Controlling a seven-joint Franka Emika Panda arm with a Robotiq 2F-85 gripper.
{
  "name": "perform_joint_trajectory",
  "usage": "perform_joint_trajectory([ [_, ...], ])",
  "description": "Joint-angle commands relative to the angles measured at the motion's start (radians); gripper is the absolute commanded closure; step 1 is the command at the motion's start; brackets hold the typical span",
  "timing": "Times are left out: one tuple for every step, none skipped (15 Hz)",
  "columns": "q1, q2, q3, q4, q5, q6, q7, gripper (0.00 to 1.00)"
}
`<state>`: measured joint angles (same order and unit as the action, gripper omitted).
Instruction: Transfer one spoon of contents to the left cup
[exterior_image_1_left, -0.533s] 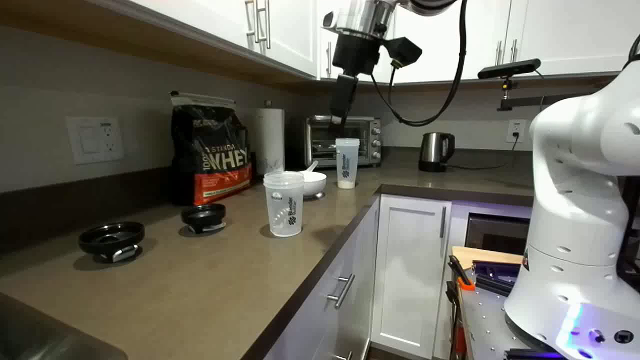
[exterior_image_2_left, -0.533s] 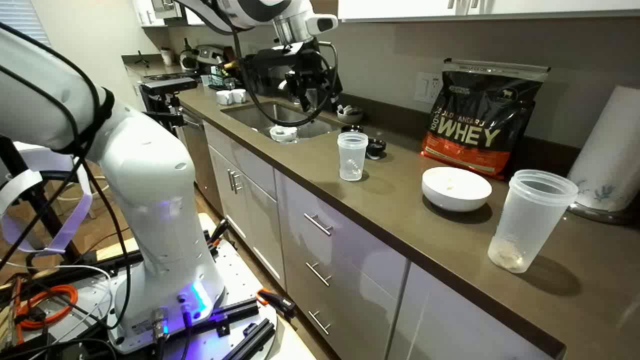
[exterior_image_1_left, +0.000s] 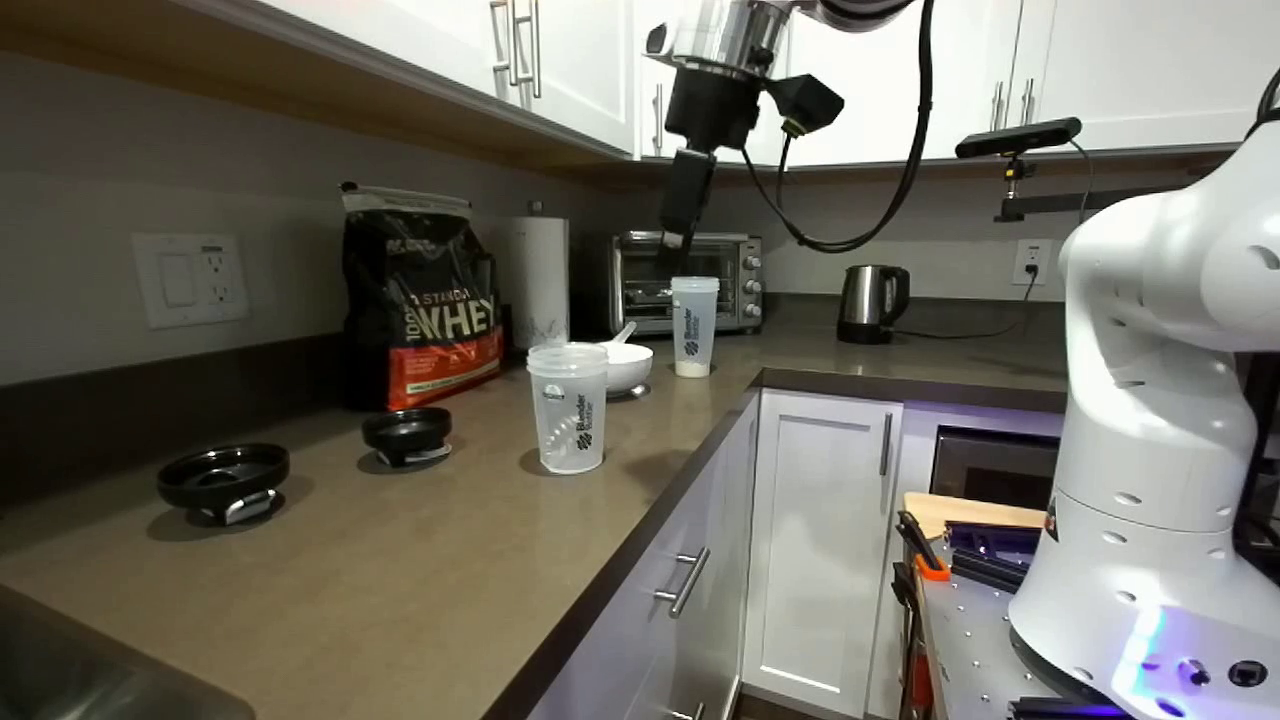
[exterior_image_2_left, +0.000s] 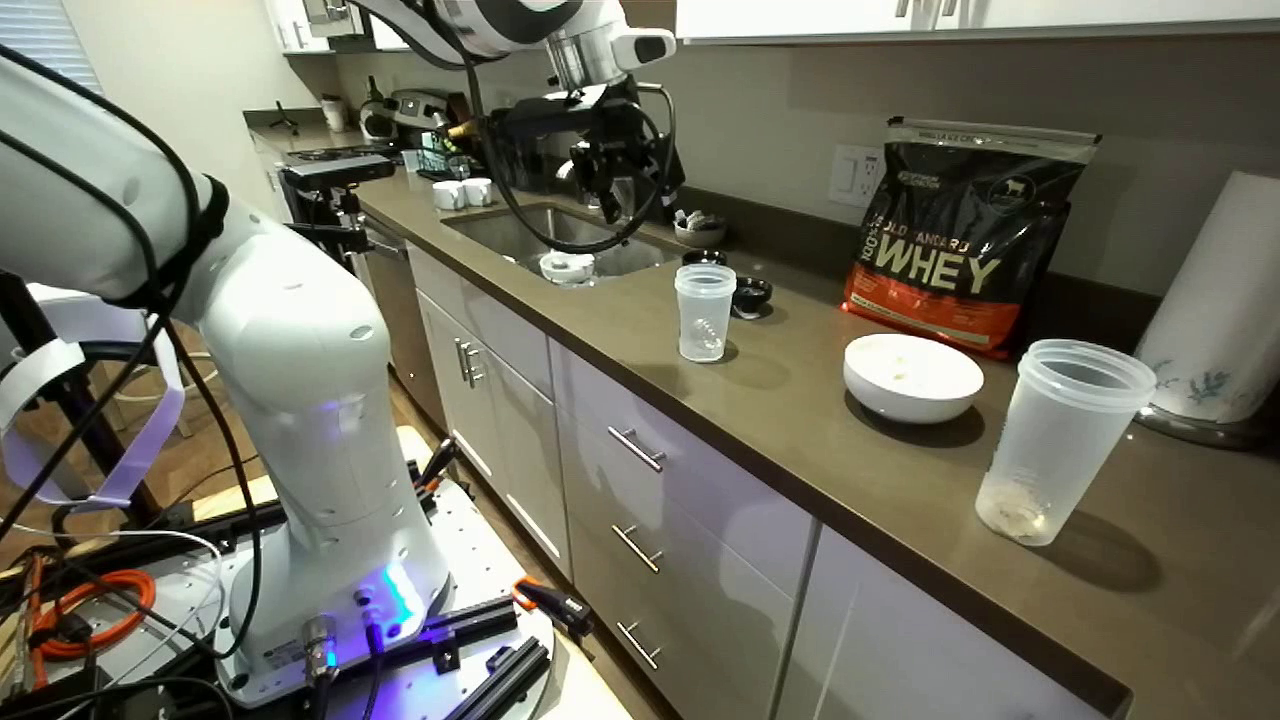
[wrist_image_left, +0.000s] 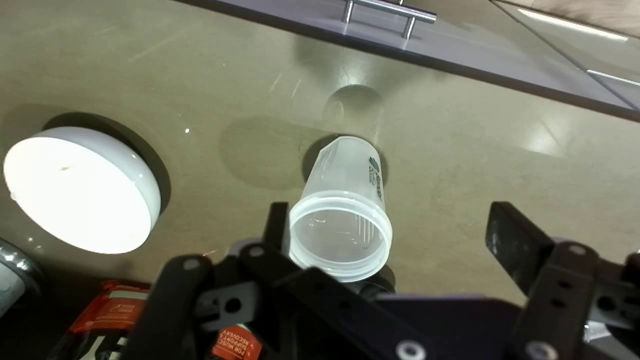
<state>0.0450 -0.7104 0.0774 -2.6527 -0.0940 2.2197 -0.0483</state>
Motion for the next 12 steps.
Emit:
perform_joint_trajectory([
  [0.006, 0.001, -0.005, 0.002, -0.005, -0.002, 0.004, 0.0],
  [0.006, 0.001, -0.005, 0.002, -0.005, -0.002, 0.004, 0.0],
  [-0.011, 0.014, -0.01, 0.01, -0.021, 0.006, 0.004, 0.0],
  [-0.027, 0.029, -0.016, 0.02, -0.034, 0.014, 0.003, 0.0],
  [-0.041, 0.043, -0.026, 0.031, -0.042, 0.02, 0.002, 0.0],
  [-0.062, 0.065, -0.041, 0.05, -0.058, 0.026, -0.002, 0.0],
  [-0.08, 0.083, -0.055, 0.066, -0.071, 0.035, -0.002, 0.0],
  [-0.102, 0.108, -0.073, 0.091, -0.087, 0.046, -0.004, 0.0],
  [-0.116, 0.13, -0.089, 0.113, -0.095, 0.058, -0.006, 0.0],
  [-0.134, 0.157, -0.105, 0.14, -0.104, 0.07, -0.004, 0.0],
  [-0.147, 0.185, -0.115, 0.164, -0.112, 0.084, 0.0, 0.0],
  [-0.154, 0.213, -0.128, 0.19, -0.109, 0.094, -0.001, 0.0],
])
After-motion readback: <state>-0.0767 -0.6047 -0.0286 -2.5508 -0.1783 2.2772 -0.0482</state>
